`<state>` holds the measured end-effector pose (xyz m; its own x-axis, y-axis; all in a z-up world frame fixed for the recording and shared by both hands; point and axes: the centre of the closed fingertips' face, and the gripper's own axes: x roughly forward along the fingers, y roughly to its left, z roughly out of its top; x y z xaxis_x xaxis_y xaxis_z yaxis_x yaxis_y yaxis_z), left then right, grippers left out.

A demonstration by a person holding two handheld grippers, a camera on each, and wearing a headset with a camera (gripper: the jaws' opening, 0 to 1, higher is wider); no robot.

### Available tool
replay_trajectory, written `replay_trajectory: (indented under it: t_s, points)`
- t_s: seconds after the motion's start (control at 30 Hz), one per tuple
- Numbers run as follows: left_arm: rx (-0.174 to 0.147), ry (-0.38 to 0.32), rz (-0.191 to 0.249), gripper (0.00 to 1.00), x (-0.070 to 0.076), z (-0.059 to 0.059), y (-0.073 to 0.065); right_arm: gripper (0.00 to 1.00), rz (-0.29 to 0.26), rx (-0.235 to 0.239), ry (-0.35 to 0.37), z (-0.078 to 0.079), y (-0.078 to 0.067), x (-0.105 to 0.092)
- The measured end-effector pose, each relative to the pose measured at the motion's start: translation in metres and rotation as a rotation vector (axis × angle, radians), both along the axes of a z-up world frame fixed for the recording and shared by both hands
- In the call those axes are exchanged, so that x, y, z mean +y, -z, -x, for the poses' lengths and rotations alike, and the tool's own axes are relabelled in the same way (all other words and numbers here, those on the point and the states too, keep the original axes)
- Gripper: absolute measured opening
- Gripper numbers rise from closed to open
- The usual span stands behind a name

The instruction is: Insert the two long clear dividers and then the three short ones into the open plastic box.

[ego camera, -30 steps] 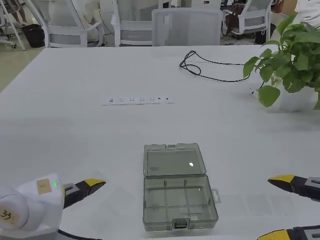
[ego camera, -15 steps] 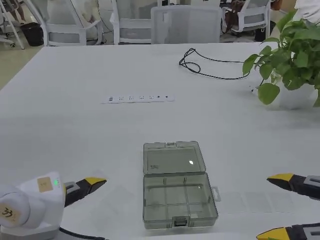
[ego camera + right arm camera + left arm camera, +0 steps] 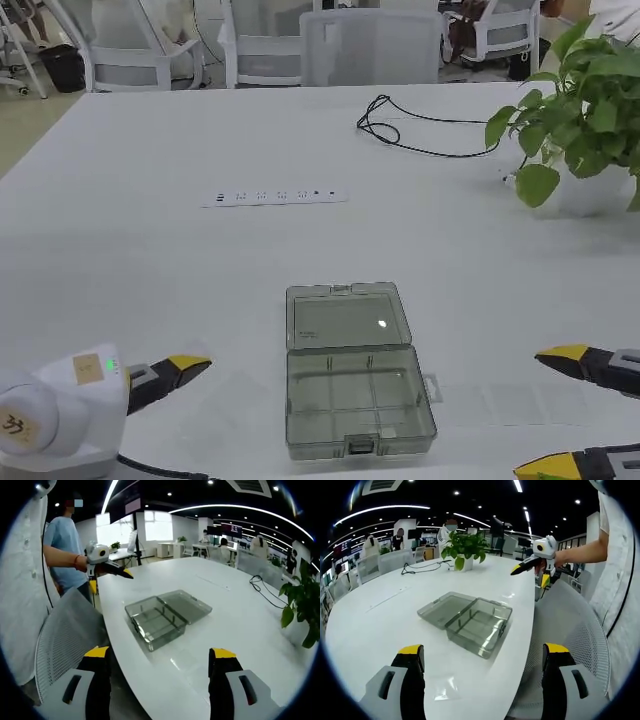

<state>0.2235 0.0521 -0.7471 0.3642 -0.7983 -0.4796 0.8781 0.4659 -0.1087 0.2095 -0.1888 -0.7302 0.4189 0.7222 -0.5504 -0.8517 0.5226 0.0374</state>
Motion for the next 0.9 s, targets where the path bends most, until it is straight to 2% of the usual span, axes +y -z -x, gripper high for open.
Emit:
replay_trajectory:
  t_s: [0.07, 0.1, 0.17, 0.37, 0.5, 0.6, 0.8, 0.9]
  points:
    - [0.004, -0.007, 0.001, 1.0, 0.002, -0.002, 0.0, 0.81, -0.001, -0.001, 0.002, -0.001, 0.0, 0.0]
    - [0.016, -0.017, 0.009, 1.0, 0.004, -0.004, -0.001, 0.8, -0.003, -0.001, 0.004, -0.001, 0.0, -0.001]
    - [0.01, -0.023, 0.006, 1.0, 0.007, -0.006, -0.001, 0.8, -0.003, 0.0, 0.005, -0.001, 0.0, -0.001]
    - [0.022, -0.071, -0.009, 1.0, 0.023, -0.019, 0.001, 0.8, -0.007, 0.002, 0.006, -0.002, 0.001, 0.0]
    - [0.046, -0.108, -0.04, 1.0, 0.035, -0.027, 0.005, 0.8, -0.006, 0.004, 0.007, -0.002, 0.002, 0.0]
    - [0.045, -0.119, -0.053, 0.99, 0.043, -0.033, 0.007, 0.8, -0.007, 0.005, 0.011, -0.002, 0.002, -0.001]
    - [0.072, -0.174, -0.106, 0.94, 0.066, -0.051, 0.016, 0.8, -0.01, 0.006, 0.016, -0.002, 0.002, -0.001]
    - [0.101, -0.195, -0.135, 0.92, 0.075, -0.057, 0.024, 0.8, -0.013, 0.008, 0.02, -0.002, 0.002, -0.002]
